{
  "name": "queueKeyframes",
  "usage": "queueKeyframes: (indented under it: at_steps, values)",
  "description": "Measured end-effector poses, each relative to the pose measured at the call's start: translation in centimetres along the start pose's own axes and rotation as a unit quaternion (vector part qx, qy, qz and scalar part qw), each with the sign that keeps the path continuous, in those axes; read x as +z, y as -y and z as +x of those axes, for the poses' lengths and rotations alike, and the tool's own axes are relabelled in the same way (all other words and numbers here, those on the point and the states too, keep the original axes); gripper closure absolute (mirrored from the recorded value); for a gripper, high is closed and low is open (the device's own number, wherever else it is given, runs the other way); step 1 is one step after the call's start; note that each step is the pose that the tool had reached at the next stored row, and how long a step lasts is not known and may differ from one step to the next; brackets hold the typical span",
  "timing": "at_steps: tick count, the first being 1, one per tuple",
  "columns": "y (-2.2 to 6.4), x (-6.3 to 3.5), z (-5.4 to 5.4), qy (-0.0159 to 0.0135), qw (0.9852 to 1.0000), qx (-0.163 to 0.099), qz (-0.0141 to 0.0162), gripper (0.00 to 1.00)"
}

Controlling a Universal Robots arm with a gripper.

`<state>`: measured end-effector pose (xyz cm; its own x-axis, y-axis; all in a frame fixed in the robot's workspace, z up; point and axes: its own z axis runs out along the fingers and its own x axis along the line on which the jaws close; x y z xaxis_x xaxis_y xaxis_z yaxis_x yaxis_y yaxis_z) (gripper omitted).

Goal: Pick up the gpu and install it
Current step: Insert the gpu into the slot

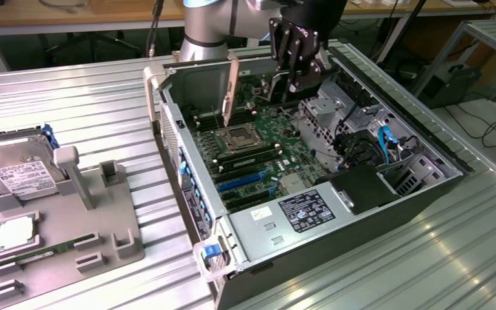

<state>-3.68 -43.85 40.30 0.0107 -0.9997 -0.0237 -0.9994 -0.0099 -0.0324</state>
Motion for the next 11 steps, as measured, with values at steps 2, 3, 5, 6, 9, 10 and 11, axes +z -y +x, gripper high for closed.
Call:
queueKeyframes:
  at_steps: [2,3,5,6,9,10,11]
  values:
    - [0.00,0.07,0.00,0.0000,1.0000,0.000,0.0000,0.72]
    - [0.00,0.10,0.00,0.0000,1.0000,0.000,0.0000,0.72]
    - [-0.01,0.19,0.00,0.0000,1.0000,0.000,0.0000,0.72]
    - [-0.01,0.23,0.01,0.0000,1.0000,0.000,0.0000,0.72]
    - [-0.01,0.35,0.01,0.0000,1.0000,0.000,0.0000,0.72]
    - [-0.01,0.40,0.01,0.0000,1.0000,0.000,0.0000,0.72]
    - [-0.01,0.43,0.01,0.0000,1.0000,0.000,0.0000,0.72]
